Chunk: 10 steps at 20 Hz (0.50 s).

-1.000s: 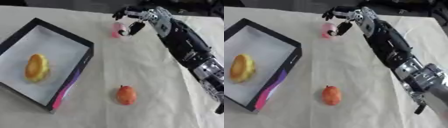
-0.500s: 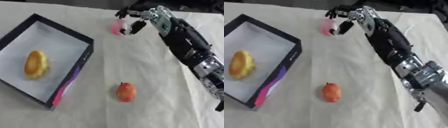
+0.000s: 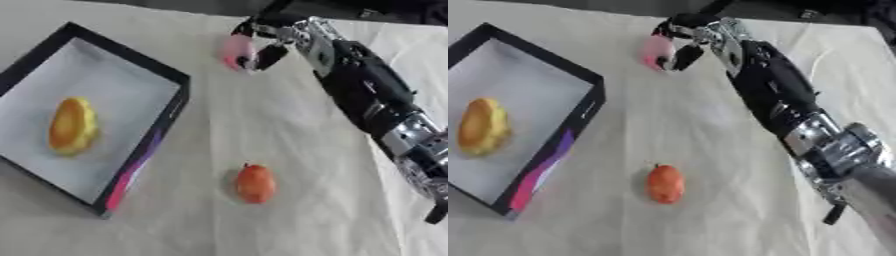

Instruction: Pick up objects on the table and place them in the box.

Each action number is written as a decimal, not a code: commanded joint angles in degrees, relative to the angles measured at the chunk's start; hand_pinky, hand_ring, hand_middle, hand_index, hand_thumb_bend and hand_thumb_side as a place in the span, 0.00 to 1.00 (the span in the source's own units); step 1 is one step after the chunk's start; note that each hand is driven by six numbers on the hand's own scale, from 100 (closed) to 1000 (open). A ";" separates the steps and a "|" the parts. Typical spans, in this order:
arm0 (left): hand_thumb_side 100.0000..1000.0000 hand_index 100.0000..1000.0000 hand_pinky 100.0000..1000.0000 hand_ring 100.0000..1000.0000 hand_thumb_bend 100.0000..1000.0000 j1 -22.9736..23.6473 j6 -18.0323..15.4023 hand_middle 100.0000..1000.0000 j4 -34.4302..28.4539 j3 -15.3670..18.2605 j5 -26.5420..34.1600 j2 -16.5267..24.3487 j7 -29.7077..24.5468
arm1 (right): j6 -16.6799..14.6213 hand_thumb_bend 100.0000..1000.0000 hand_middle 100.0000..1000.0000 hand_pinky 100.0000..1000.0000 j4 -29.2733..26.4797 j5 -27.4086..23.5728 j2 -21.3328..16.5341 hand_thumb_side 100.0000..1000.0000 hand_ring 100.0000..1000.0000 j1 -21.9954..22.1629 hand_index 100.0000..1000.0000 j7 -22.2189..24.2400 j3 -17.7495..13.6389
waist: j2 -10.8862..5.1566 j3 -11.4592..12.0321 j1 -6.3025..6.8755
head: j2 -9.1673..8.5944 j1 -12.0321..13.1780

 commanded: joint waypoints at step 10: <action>0.73 0.87 0.86 0.69 0.00 0.06 -0.12 0.75 -0.86 0.36 -0.63 0.78 0.00 | 1.99 0.00 0.43 0.81 -2.04 -1.09 -2.34 0.14 0.65 -0.51 0.59 -4.88 -0.70 | -0.75 -0.49 -0.46 | 0.90 -0.10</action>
